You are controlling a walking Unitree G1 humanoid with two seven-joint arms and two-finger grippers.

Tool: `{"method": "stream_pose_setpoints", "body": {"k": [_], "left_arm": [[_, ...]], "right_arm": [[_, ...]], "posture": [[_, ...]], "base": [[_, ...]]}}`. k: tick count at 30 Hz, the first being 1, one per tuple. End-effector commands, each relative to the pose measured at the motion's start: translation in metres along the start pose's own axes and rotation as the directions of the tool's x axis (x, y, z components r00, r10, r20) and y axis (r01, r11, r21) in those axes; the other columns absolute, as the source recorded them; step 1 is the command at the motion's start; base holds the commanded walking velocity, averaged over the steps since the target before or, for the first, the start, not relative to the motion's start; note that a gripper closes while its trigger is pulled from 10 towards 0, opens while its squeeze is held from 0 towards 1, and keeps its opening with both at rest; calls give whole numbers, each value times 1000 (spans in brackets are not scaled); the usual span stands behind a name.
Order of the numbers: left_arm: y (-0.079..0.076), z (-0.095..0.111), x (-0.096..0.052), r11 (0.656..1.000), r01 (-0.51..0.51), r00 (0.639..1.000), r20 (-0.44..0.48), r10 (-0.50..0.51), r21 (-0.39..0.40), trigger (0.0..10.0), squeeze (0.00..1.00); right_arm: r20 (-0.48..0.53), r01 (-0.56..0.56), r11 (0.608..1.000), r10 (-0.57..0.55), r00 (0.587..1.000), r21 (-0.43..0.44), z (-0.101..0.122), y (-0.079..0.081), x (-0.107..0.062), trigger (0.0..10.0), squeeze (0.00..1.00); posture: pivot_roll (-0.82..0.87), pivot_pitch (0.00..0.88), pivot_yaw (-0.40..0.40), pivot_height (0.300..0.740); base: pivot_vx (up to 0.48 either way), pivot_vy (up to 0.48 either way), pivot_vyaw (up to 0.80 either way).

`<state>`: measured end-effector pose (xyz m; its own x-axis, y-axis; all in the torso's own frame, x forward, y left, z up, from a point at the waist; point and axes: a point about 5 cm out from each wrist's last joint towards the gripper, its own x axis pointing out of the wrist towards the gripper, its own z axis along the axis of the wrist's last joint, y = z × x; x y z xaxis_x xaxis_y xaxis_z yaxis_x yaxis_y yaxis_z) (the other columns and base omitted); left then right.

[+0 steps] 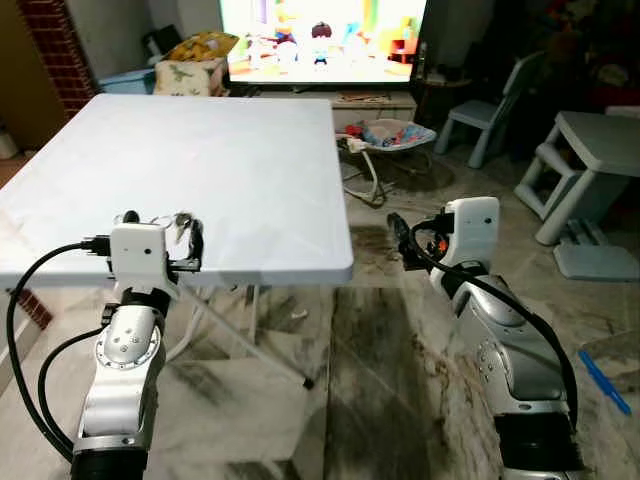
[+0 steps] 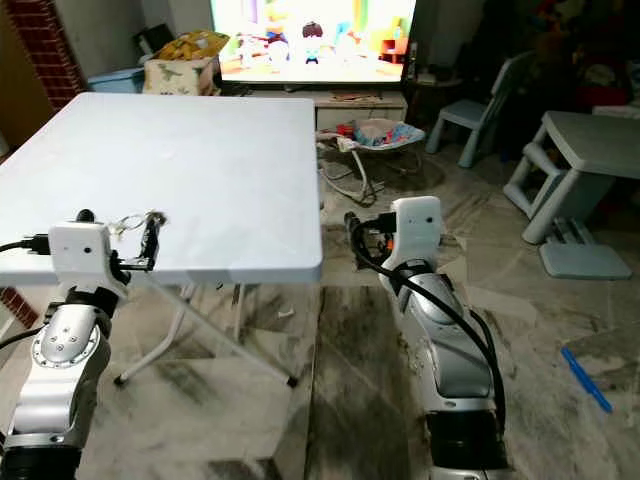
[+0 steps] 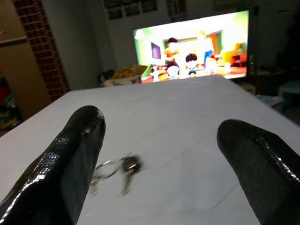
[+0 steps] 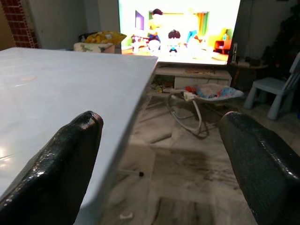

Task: Hang keys on a hook

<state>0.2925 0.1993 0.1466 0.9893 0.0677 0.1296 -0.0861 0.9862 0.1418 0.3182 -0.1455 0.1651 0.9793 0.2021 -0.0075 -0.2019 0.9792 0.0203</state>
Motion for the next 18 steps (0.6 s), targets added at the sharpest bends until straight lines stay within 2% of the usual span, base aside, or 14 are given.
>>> {"method": "stream_pose_setpoints", "body": {"k": [1, 8, 11, 14, 18], "left_arm": [[-3, 1, 1, 1000, 11, 1000, -1, -11, 5, 10000, 0], [-2, -1, 0, 1000, 5, 1000, -13, -5, -1, 10000, 0], [-2, -4, 0, 1000, -5, 999, -31, 5, -3, 10000, 0], [-1, -4, 0, 1000, -17, 999, -36, 17, 6, 10000, 0], [0, -3, 5, 1000, -22, 999, -30, 23, 15, 10000, 0]], "right_arm": [[29, -6, 1000, 6, 1000, -10, 6, -1, 0, 10000, 0], [25, -5, 1000, 5, 1000, -12, 6, 0, 0, 10000, 0], [24, 4, 1000, -4, 1000, -9, 6, -1, 1, 10000, 0], [23, 12, 1000, -12, 1000, -11, 6, -2, 1, 10000, 0], [-34, 34, 998, -32, 999, 54, -2, -3, 5, 10000, 0]], "posture": [[3, 0, -2, 740], [4, 0, -2, 740], [5, 0, -3, 740], [7, 0, -3, 740], [15, 0, -7, 740]], "base": [[439, 0, 744], [409, 0, 750], [0, 0, 750], [0, 0, 0], [0, 0, 0]]}}
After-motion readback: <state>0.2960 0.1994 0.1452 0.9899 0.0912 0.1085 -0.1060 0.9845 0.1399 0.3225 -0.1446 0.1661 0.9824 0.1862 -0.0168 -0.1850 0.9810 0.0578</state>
